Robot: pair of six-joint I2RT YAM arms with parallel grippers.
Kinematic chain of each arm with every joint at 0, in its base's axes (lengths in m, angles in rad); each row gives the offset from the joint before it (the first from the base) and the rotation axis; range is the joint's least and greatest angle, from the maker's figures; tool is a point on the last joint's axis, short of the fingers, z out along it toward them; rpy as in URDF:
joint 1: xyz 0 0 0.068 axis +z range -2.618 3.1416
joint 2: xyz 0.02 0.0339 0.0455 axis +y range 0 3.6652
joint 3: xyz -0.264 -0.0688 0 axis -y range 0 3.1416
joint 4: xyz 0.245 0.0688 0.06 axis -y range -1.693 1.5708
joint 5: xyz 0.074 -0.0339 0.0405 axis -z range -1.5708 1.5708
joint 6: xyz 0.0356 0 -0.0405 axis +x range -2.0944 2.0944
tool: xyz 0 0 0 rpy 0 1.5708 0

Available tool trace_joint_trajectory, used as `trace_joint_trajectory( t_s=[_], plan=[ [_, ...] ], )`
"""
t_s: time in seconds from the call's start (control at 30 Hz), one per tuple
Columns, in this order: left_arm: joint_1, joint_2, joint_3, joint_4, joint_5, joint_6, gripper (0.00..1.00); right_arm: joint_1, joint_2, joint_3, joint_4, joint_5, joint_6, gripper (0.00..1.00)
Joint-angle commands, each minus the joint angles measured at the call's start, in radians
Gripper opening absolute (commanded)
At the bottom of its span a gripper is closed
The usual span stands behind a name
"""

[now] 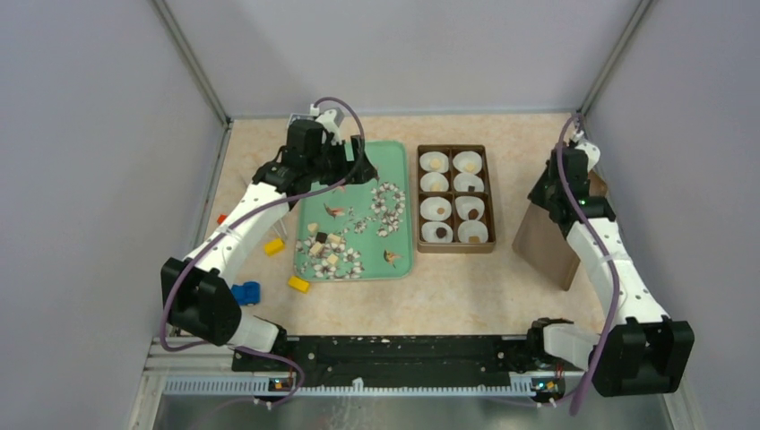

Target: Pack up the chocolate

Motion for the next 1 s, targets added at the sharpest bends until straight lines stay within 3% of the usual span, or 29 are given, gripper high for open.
trace_joint_trajectory(
  t_s=[0.0,0.43,0.63,0.8,0.97],
  plan=[
    [-0.003,-0.004,0.037,0.063,0.038,0.028,0.90,-0.007,-0.075,0.111,-0.008,-0.029,-0.016,0.00],
    [-0.001,0.062,0.038,0.186,0.392,-0.007,0.95,-0.008,-0.118,0.210,0.077,-0.363,-0.026,0.00],
    [-0.001,0.082,0.037,0.261,0.454,-0.055,0.95,-0.008,-0.114,0.240,0.189,-0.556,0.046,0.00],
    [0.006,0.074,-0.014,0.368,0.477,-0.081,0.98,-0.008,-0.100,0.227,0.423,-0.807,0.182,0.00],
    [0.034,0.045,-0.094,0.585,0.594,-0.161,0.99,-0.008,-0.074,0.205,0.756,-1.000,0.396,0.00]
  ],
)
